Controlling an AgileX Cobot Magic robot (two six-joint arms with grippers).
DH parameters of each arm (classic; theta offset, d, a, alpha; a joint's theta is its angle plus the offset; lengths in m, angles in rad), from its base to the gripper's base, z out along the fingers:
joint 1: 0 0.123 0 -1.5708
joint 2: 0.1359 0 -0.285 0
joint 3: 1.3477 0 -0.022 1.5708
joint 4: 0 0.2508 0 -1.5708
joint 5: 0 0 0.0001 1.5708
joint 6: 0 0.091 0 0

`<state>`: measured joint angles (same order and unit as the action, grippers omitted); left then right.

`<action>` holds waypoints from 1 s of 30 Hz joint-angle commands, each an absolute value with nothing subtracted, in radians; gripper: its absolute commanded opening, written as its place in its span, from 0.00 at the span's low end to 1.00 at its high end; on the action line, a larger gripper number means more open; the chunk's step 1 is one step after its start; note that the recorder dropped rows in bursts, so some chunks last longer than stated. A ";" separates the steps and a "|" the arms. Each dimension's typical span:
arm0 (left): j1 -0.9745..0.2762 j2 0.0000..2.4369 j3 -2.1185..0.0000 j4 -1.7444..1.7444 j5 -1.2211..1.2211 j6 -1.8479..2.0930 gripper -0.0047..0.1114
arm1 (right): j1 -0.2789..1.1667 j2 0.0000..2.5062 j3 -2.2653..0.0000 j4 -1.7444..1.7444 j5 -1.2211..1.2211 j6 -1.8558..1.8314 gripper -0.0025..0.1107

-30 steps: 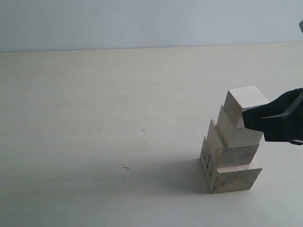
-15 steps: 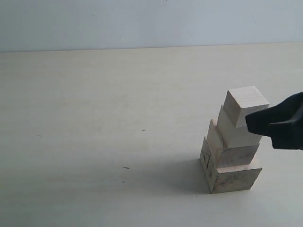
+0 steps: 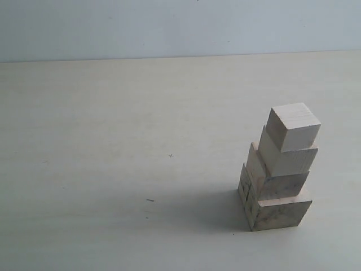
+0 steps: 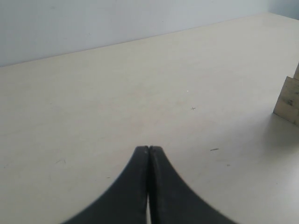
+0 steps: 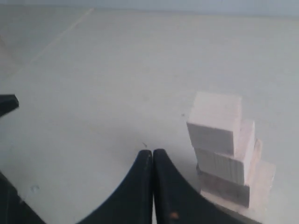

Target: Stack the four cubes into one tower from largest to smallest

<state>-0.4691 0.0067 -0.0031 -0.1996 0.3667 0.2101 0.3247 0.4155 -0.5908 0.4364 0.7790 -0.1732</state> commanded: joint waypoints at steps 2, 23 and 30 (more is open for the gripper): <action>-0.463 0.000 0.000 -0.197 0.361 0.210 0.04 | 0.326 0.307 -0.586 0.372 0.647 -0.179 0.02; -0.463 0.000 0.000 -0.197 0.361 0.210 0.04 | 0.326 0.378 -0.381 0.137 0.093 -0.183 0.02; -0.463 0.000 0.000 -0.197 0.361 0.210 0.04 | 0.326 0.283 -0.125 0.158 -0.021 -0.183 0.02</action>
<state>-0.4691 0.0067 -0.0031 -0.1996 0.3667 0.2101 0.3247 0.3334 -0.1924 0.1541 0.0108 -0.1728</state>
